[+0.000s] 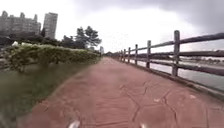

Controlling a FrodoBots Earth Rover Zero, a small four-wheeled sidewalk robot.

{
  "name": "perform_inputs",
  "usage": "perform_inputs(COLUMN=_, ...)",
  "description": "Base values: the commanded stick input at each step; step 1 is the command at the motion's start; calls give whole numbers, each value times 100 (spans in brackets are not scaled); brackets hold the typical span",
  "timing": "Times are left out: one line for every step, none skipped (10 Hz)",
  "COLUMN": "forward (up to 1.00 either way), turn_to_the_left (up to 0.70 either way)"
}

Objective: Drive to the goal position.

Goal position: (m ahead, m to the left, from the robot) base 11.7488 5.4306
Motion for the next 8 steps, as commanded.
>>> perform_inputs(forward=70, turn_to_the_left=27)
perform_inputs(forward=70, turn_to_the_left=27)
perform_inputs(forward=70, turn_to_the_left=27)
perform_inputs(forward=70, turn_to_the_left=27)
perform_inputs(forward=70, turn_to_the_left=27)
perform_inputs(forward=70, turn_to_the_left=27)
perform_inputs(forward=70, turn_to_the_left=27)
perform_inputs(forward=70, turn_to_the_left=27)
